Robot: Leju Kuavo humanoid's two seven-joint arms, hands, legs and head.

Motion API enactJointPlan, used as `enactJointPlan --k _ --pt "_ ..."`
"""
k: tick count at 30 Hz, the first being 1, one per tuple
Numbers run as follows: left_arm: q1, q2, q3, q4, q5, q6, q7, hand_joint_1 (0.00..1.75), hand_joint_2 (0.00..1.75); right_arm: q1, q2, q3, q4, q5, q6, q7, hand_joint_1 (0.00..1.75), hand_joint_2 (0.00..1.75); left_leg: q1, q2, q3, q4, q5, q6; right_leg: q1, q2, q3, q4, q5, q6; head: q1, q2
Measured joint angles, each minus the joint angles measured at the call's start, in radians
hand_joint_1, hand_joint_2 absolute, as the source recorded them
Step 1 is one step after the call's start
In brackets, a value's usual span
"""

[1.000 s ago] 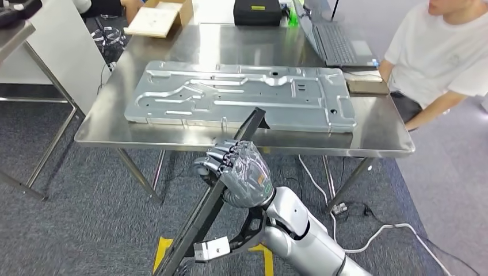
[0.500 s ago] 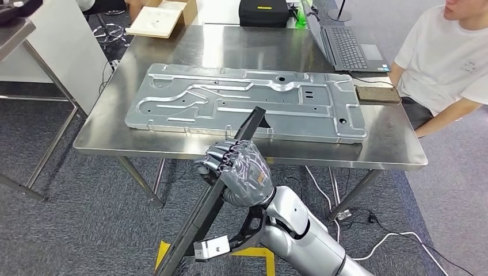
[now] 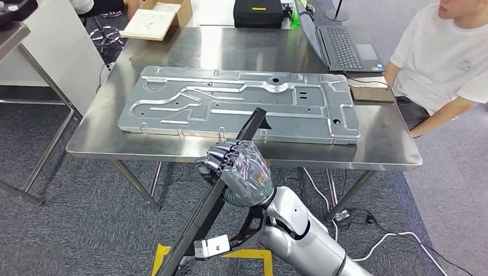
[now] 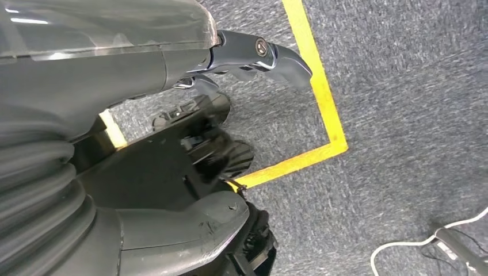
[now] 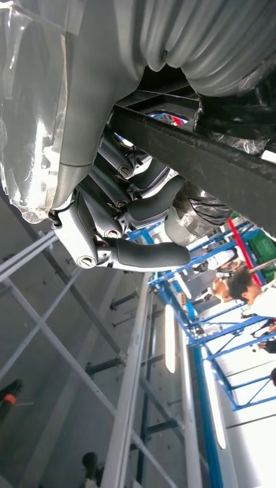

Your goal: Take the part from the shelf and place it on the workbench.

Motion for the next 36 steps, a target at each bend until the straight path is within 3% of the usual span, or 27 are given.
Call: enactJointPlan --k 4,6,8,9,10,11,13,14,16,19,21,23,24,25,26,28,29,31,34,36 --pt "0.003 0.0 0.0 0.0 0.0 -0.002 -0.002 0.0 1.75 -0.002 0.0 0.0 -0.001 0.0 0.0 0.0 1.75 1.75 0.003 -0.003 0.022 -0.021 -0.006 0.025 -0.001 0.0 -0.006 0.033 -0.001 0.021 0.0 0.0" --pt "0.001 0.0 -0.001 0.0 0.0 -0.003 -0.003 0.0 1.75 -0.004 0.0 0.0 -0.001 0.0 0.0 0.0 1.75 1.75 0.004 -0.002 0.036 -0.024 -0.01 0.034 -0.006 -0.001 -0.055 0.123 -0.042 0.029 0.001 0.0" --pt "0.001 0.001 -0.001 0.0 0.001 -0.004 -0.004 0.0 1.75 -0.002 0.0 0.0 0.001 0.0 0.0 0.0 1.75 1.75 0.004 -0.002 0.045 -0.023 -0.019 0.038 -0.008 -0.001 -0.131 0.239 -0.085 0.036 0.0 0.0" --pt "0.002 0.001 -0.001 0.0 0.001 -0.004 -0.004 0.0 1.75 -0.001 0.0 0.0 0.002 0.0 0.0 0.0 1.75 1.75 0.003 -0.002 0.049 -0.023 -0.024 0.037 -0.009 -0.001 -0.156 0.267 -0.086 0.039 0.001 0.0" --pt "0.003 0.001 -0.001 0.0 0.001 -0.004 -0.004 0.0 1.75 0.0 0.0 0.0 0.003 0.0 0.0 0.0 1.75 1.75 0.003 -0.003 0.056 -0.023 -0.03 0.036 -0.01 -0.001 -0.164 0.26 -0.066 0.04 0.0 0.0" --pt "0.004 0.0 -0.001 0.0 0.001 -0.004 -0.004 0.0 1.75 0.0 0.0 0.0 0.004 0.0 0.0 0.0 1.75 1.75 0.003 -0.004 0.065 -0.022 -0.037 0.034 -0.011 -0.001 -0.153 0.216 -0.027 0.039 0.0 0.0" --pt "0.004 0.0 -0.001 0.0 0.002 -0.004 -0.005 0.0 1.75 -0.001 0.0 0.0 0.005 0.0 0.0 0.0 1.75 1.75 0.003 -0.005 0.086 -0.023 -0.051 0.027 -0.009 -0.002 -0.104 0.085 0.051 0.03 0.0 0.0" --pt "0.003 -0.001 0.0 0.0 0.002 -0.004 -0.005 0.0 1.75 -0.003 0.0 0.0 0.006 0.0 0.0 0.0 1.75 1.75 0.003 -0.005 0.092 -0.024 -0.055 0.022 -0.005 -0.002 -0.084 0.034 0.069 0.024 0.001 0.0" --pt "0.0 -0.001 0.0 0.0 0.005 -0.005 -0.005 0.0 1.75 -0.005 0.001 0.0 0.007 0.0 0.0 0.0 1.75 1.75 0.003 -0.005 0.096 -0.025 -0.061 0.009 0.004 -0.001 -0.074 0.002 0.069 0.01 0.001 0.0" --pt "-0.002 -0.001 0.0 0.0 0.007 -0.005 -0.005 0.0 1.75 -0.007 0.005 0.0 0.008 0.0 0.0 0.0 1.75 1.75 0.003 -0.002 0.095 0.001 -0.067 -0.007 0.0 0.0 -0.053 -0.014 0.067 -0.008 0.001 0.0" --pt "-0.004 -0.001 0.0 0.0 0.007 -0.005 -0.005 0.0 1.75 -0.008 0.008 0.0 0.008 0.0 0.0 0.0 1.75 1.75 0.005 -0.001 0.051 0.088 -0.098 -0.014 -0.004 -0.001 -0.038 -0.022 0.061 -0.017 0.0 0.0" --pt "-0.004 -0.001 0.0 0.0 0.007 -0.004 -0.004 0.0 1.75 -0.009 0.009 0.0 0.009 0.0 0.0 0.0 1.75 1.75 0.006 -0.001 -0.025 0.208 -0.148 -0.02 -0.003 -0.002 -0.031 -0.022 0.053 -0.023 0.0 0.0" --pt "-0.003 0.0 0.0 0.0 0.007 -0.004 -0.004 0.0 1.75 -0.008 0.009 0.0 0.01 0.0 0.0 0.0 1.75 1.75 0.006 -0.001 -0.056 0.245 -0.159 -0.022 -0.003 -0.002 -0.029 -0.02 0.049 -0.024 0.0 0.0" --pt "-0.001 0.0 0.0 0.0 0.007 -0.004 -0.004 0.0 1.75 -0.008 0.009 0.0 0.012 0.0 0.0 0.0 1.75 1.75 0.006 -0.001 -0.072 0.25 -0.15 -0.024 -0.003 -0.001 -0.027 -0.017 0.044 -0.024 0.0 0.0" --pt "-0.001 0.001 0.0 0.0 0.007 -0.004 -0.004 0.0 1.75 -0.008 0.009 0.0 0.012 0.0 0.0 0.0 1.75 1.75 0.007 -0.001 -0.07 0.219 -0.118 -0.024 -0.003 0.0 -0.023 -0.013 0.039 -0.023 0.0 0.0" --pt "-0.001 0.001 0.0 0.0 0.007 -0.004 -0.004 0.0 1.75 -0.008 0.01 0.0 0.013 0.0 0.0 0.0 1.75 1.75 0.007 0.0 -0.035 0.098 -0.034 -0.02 -0.003 0.001 -0.015 -0.004 0.027 -0.018 0.0 0.0" --pt "-0.002 0.001 0.0 0.0 0.007 -0.004 -0.004 0.0 1.75 -0.008 0.01 0.0 0.013 0.0 0.0 0.0 1.75 1.75 0.005 0.001 -0.02 0.044 -0.013 -0.016 -0.003 0.001 -0.014 -0.001 0.023 -0.014 0.0 0.0" --pt "-0.003 0.001 0.0 0.0 0.006 -0.003 -0.005 0.0 1.75 -0.008 0.01 0.0 0.014 0.0 0.0 0.0 1.75 1.75 0.001 0.001 -0.008 -0.001 -0.005 -0.004 0.0 0.001 -0.016 0.002 0.017 -0.003 0.0 0.0" --pt "0.0 0.001 -0.001 0.0 0.001 -0.002 -0.007 0.0 1.75 -0.01 0.012 0.001 0.013 0.0 0.0 0.0 1.75 1.75 0.004 -0.001 0.002 -0.011 -0.002 0.017 0.0 -0.002 -0.016 0.007 0.004 0.017 0.0 0.0" --pt "-0.002 0.001 -0.002 0.0 -0.001 -0.003 -0.01 0.0 1.75 -0.013 0.013 0.001 0.013 0.0 0.0 0.0 1.75 1.75 0.007 -0.001 0.017 -0.017 -0.005 0.03 -0.003 -0.003 -0.045 0.068 -0.018 0.027 0.0 0.0"
